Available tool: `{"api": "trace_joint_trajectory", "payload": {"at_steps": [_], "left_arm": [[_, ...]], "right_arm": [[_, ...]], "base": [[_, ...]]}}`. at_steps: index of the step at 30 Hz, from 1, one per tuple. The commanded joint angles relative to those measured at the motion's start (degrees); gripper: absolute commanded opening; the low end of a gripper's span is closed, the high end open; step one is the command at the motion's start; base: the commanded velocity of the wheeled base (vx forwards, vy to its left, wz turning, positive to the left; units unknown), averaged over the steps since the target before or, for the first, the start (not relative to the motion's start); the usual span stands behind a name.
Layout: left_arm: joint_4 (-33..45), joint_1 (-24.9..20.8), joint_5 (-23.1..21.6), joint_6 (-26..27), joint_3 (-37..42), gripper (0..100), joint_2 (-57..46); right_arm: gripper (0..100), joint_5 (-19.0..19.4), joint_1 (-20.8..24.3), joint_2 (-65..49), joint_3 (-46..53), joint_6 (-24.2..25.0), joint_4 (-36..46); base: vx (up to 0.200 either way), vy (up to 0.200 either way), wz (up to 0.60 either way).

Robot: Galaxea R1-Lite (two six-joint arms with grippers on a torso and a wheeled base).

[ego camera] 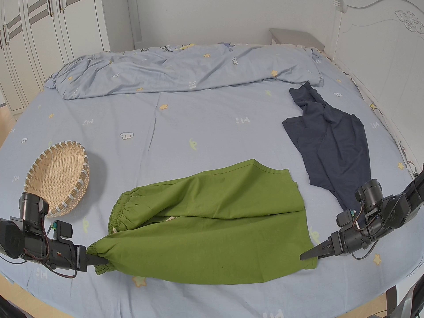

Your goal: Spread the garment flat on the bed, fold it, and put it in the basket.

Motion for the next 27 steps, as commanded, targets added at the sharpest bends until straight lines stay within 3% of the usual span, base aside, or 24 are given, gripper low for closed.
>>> {"api": "trace_joint_trajectory", "payload": {"at_steps": [1,10,24,25,27], "left_arm": [[0.0,0.0,0.0,0.0,-0.2,0,0.3],[0.0,-0.1,0.0,0.0,-0.3,0,0.3],[0.0,0.0,0.0,0.0,-0.5,0,0.5],[0.0,0.0,0.0,0.0,-0.5,0,0.5],[0.0,0.0,0.0,0.0,-0.5,0,0.5]], "right_arm": [[100,0.0,0.8,1.6,0.7,0.0,-1.5],[100,2.0,2.5,5.2,4.4,0.6,-12.1],[100,1.8,2.2,4.5,5.6,0.7,-13.3],[0,1.8,2.2,4.5,5.6,0.7,-13.3],[0,1.7,1.8,4.0,5.7,0.6,-13.1]], "base": [[0.0,0.0,0.0],[0.0,0.0,0.0],[0.0,0.0,0.0],[0.0,0.0,0.0],[0.0,0.0,0.0]]}}
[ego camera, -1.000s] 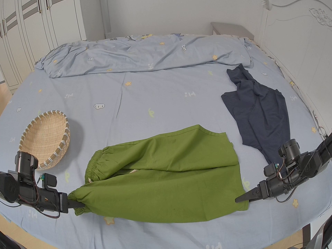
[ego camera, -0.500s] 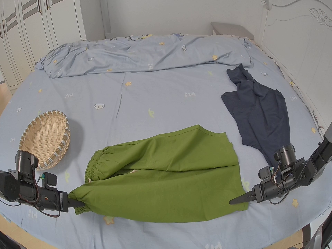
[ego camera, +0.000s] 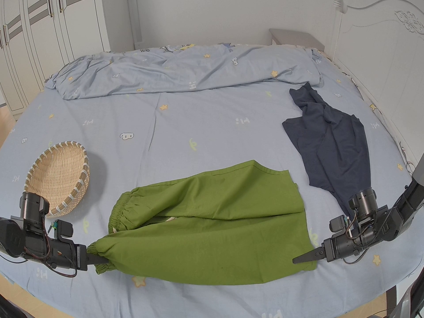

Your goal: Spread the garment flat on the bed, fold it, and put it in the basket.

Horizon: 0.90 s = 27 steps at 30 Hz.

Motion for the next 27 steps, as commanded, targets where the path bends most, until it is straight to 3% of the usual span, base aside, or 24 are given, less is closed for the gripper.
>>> {"api": "trace_joint_trajectory", "payload": {"at_steps": [1,16,21,23,24,27], "left_arm": [[0.0,0.1,0.0,0.0,0.0,0,0.0],[0.6,0.8,0.0,0.0,-0.4,0,0.1],[3.5,1.4,0.0,0.1,-0.5,0,-0.6],[6.1,2.7,0.0,0.9,-0.5,0,-1.5],[8.9,4.1,0.0,3.7,-0.5,0,-2.5],[14.8,6.3,0.0,8.6,-0.7,0,-4.5]], "right_arm": [[0,-0.2,-0.7,-0.8,0.4,-0.1,0.6],[0,-0.1,-3.4,-4.9,2.1,-1.0,1.0],[0,-0.7,-2.4,-9.3,1.8,-2.0,5.9],[0,-2.3,-1.3,-11.7,0.7,-4.3,11.1],[0,-6.3,-0.5,-12.9,-0.8,-5.0,15.0],[0,-13.1,2.0,-13.6,-0.8,-4.7,17.3]], "base": [[0.0,0.0,0.0],[0.0,0.0,0.0],[0.0,0.0,0.0],[0.0,0.0,0.0],[0.0,0.0,0.0],[0.0,0.0,0.0]]}}
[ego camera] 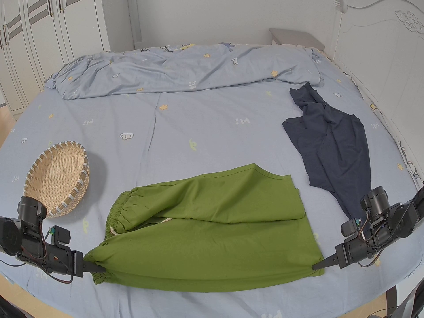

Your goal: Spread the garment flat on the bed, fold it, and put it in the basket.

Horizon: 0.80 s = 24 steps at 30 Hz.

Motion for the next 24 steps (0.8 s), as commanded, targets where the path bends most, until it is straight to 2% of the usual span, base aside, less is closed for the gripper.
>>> {"api": "trace_joint_trajectory", "payload": {"at_steps": [1,2,3,9,13,24], "left_arm": [[7.4,3.9,0.1,6.0,-0.2,0,-3.7],[7.4,3.9,0.1,6.0,-0.2,0,-3.7],[11.5,4.4,0.1,7.0,-1.4,0,-5.1],[14.6,3.8,0.6,10.2,-0.8,0,-4.1],[13.9,3.8,0.8,11.4,-0.9,0,-1.4],[13.8,3.0,1.1,12.3,-1.8,0,5.0]], "right_arm": [[0,-8.6,3.7,-4.6,-1.7,-1.0,4.9],[0,-8.6,3.7,-4.6,-1.7,-1.0,4.9],[0,-12.6,5.6,-5.5,0.7,-0.7,4.7],[0,-12.8,6.1,-7.4,6.0,-0.7,3.4],[0,-12.8,6.2,-8.2,8.7,-0.8,2.4],[0,-12.8,7.5,-7.8,11.2,-0.7,-0.2]], "base": [[0.0,0.0,0.0],[0.0,0.0,0.0],[0.0,0.0,0.0],[0.0,0.0,0.0],[0.0,0.0,0.0],[0.0,0.0,0.0]]}}
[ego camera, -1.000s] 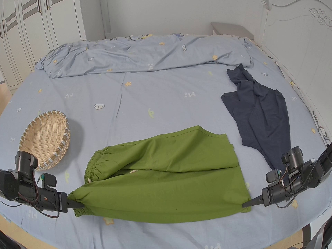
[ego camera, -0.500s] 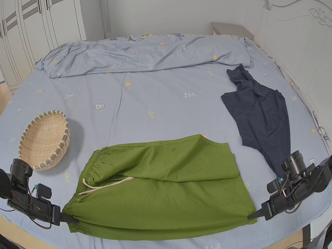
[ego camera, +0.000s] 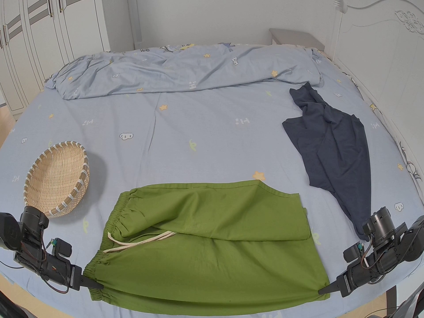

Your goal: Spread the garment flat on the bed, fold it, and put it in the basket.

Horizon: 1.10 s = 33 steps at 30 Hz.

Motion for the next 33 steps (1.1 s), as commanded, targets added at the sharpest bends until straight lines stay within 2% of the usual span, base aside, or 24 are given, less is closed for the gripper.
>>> {"api": "trace_joint_trajectory", "payload": {"at_steps": [1,17,18,19,27,33], "left_arm": [[-0.1,0.0,0.2,0.0,-0.1,0,2.9],[-0.1,-0.2,0.5,0.1,-0.7,0,4.5],[-0.1,-0.3,0.5,0.1,-0.7,100,4.5],[-0.1,-0.4,0.5,0.1,-0.7,100,4.6],[-0.1,-0.5,0.6,0.1,-0.8,100,3.9],[1.2,1.4,0.2,-0.5,-3.4,100,-0.6]], "right_arm": [[0,0.1,0.5,0.0,0.8,0.1,-0.3],[0,0.1,1.0,0.1,1.5,0.0,-0.5],[0,0.1,1.0,0.1,1.5,0.0,-0.5],[100,0.1,1.0,0.1,1.5,0.1,-0.5],[100,0.2,1.1,-0.3,1.5,0.1,-0.5],[100,-0.1,0.4,-5.0,0.2,0.1,-0.5]], "base": [[0.0,0.0,0.0],[0.0,0.0,0.0],[0.0,0.0,0.0],[0.0,0.0,0.0],[0.0,0.0,0.0],[0.0,0.0,0.0]]}}
